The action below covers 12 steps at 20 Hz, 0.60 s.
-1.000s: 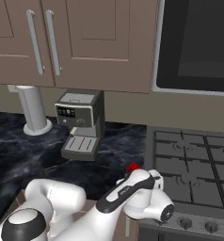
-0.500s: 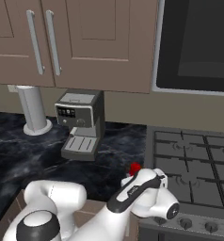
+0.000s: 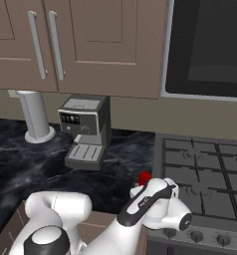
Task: Take 2 condiments from the cabinet and move them on the counter near the stove.Make sure the condiments are lined up with each other, next to each other.
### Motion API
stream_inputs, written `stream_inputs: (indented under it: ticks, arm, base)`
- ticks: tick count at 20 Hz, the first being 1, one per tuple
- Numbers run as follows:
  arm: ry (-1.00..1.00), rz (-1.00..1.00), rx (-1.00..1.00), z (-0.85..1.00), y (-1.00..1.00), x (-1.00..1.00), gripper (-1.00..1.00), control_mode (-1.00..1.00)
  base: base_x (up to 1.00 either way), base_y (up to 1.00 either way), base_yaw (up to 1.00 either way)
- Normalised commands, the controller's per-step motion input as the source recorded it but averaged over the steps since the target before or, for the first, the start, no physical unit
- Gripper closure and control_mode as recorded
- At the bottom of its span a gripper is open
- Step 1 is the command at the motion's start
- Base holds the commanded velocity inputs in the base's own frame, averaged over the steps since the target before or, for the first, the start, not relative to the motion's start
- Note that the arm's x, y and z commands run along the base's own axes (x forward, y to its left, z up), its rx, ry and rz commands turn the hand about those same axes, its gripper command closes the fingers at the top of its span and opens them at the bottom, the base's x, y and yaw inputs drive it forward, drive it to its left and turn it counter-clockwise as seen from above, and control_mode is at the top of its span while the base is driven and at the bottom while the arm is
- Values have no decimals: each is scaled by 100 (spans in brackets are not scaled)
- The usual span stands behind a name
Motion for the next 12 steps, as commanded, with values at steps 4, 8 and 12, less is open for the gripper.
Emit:
stream_inputs:
  ticks: [4, 8, 12]
  arm:
    - [-4, 0, 0, -18, 0, 0, 100, -100]
    - [-6, 0, 0, -16, 1, 0, 100, -100]
    - [-6, 0, 0, -19, 7, 0, -100, -100]
  base:
    - [0, 0, 0]
    - [0, 0, 0]
    - [0, 0, 0]
